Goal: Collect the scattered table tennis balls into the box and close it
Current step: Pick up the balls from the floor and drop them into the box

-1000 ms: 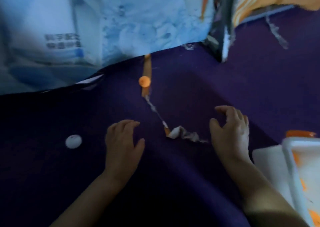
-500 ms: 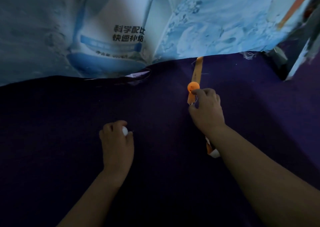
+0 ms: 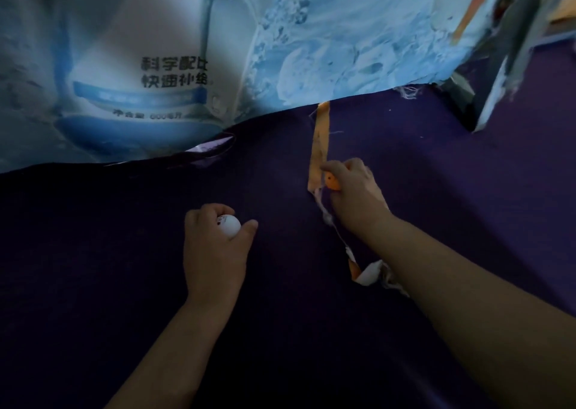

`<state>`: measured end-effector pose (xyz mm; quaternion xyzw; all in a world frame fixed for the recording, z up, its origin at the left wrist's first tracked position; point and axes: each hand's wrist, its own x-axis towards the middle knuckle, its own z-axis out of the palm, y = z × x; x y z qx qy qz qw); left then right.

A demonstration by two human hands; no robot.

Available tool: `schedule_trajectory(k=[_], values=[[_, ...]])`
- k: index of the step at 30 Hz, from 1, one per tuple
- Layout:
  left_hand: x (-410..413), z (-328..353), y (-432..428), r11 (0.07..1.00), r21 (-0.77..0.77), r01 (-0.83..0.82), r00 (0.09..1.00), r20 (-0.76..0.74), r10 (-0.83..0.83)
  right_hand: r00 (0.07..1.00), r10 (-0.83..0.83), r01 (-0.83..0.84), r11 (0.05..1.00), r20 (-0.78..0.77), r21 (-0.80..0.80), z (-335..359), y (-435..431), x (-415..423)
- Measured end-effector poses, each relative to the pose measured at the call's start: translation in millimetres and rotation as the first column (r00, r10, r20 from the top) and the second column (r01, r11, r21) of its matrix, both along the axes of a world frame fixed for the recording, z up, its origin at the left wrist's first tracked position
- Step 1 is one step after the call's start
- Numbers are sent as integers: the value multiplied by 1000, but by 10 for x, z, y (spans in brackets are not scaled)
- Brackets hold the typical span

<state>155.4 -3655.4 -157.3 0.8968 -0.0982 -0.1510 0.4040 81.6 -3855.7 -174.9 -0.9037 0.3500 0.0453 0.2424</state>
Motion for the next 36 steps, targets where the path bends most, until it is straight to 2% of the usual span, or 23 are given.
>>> schedule_trajectory(k=[5, 8, 11, 14, 18, 22, 25, 26, 27, 28, 30, 32, 36], values=[[-265, 76, -364, 984, -82, 157, 986, -48, -161, 981, -34, 25, 999, 193, 48, 278, 35, -717], [-504, 168, -626, 954, -139, 265, 958, -72, -276, 968, -106, 79, 989, 229, 124, 515, 73, -1245], [-830, 316, -887, 887, -202, 415, 901, -40, -431, 965, -132, 111, 988, 225, 103, 816, 102, -1819], [-1283, 521, -1120, 749, -280, 600, 779, -11, -627, 954, -156, 157, 987, 254, 19, 1146, 143, -2419], [-1915, 801, -1322, 481, -312, 819, 529, 87, -844, 936, -284, 298, 954, 207, -39, 1466, 222, -3176], [-2485, 952, -1515, 239, -295, 925, 314, 242, -918, 860, -458, 484, 871, 224, -79, 1578, 302, -3871], [-2874, 944, -1661, 74, -272, 959, 149, 266, -952, 828, -534, 553, 828, 171, -94, 1564, 346, -4315], [-2977, 915, -1695, 46, -262, 964, 116, 261, -958, 822, -549, 565, 820, 151, -93, 1548, 359, -4440], [-3064, 882, -1718, 51, -255, 966, 114, 239, -964, 815, -562, 576, 813, 143, -84, 1519, 367, -4556], [-3129, 844, -1727, 94, -256, 962, 148, 200, -969, 806, -573, 587, 806, 146, -73, 1488, 374, -4655], [-3214, 767, -1715, 238, -266, 934, 272, 99, -957, 799, -576, 593, 803, 172, -61, 1428, 364, -4823], [-3289, 710, -1680, 344, -276, 898, 359, 4, -933, 803, -568, 587, 806, 179, -73, 1357, 305, -4951], [-3443, 638, -1617, 508, -378, 774, 469, -198, -861, 891, -413, 445, 875, 187, -191, 1123, 109, -5161]])
